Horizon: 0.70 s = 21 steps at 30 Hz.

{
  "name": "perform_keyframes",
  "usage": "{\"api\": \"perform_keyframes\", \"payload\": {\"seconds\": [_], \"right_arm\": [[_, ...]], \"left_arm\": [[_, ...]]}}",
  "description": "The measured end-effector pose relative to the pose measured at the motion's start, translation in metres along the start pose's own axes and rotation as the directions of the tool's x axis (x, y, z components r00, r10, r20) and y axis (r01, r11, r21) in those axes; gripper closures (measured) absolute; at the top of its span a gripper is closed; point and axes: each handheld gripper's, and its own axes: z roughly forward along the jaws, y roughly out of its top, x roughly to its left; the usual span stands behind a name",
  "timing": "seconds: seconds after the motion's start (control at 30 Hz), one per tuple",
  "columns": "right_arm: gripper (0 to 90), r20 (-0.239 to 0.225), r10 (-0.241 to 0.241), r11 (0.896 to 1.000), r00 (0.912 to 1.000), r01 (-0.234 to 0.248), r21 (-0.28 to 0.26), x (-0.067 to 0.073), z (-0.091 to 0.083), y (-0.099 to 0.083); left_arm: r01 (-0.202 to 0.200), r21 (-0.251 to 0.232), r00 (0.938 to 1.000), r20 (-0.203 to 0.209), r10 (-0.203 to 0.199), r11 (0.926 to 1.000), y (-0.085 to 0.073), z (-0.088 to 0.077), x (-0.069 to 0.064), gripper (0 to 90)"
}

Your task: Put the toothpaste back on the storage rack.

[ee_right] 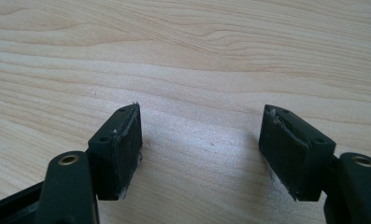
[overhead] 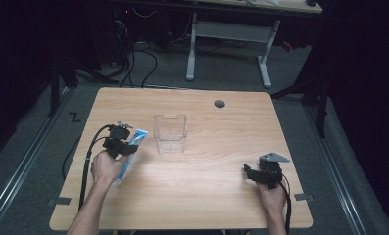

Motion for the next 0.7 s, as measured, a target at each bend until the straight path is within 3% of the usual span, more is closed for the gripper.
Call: {"api": "perform_keyframes", "payload": {"seconds": [0.47,0.7], "right_arm": [[30.2,0.000,0.000,1.000,1.0000,0.000,0.000,0.000,0.000,0.000],[30.2,0.000,0.000,1.000,1.0000,0.000,0.000,0.000,0.000,0.000]], "left_arm": [[0.046,-0.085,0.9977,0.053,-0.041,0.9953,-0.002,-0.023,0.006,72.5],[0.026,-0.103,0.9986,0.048,-0.021,0.9944,0.002,-0.032,0.003,72.4]]}}
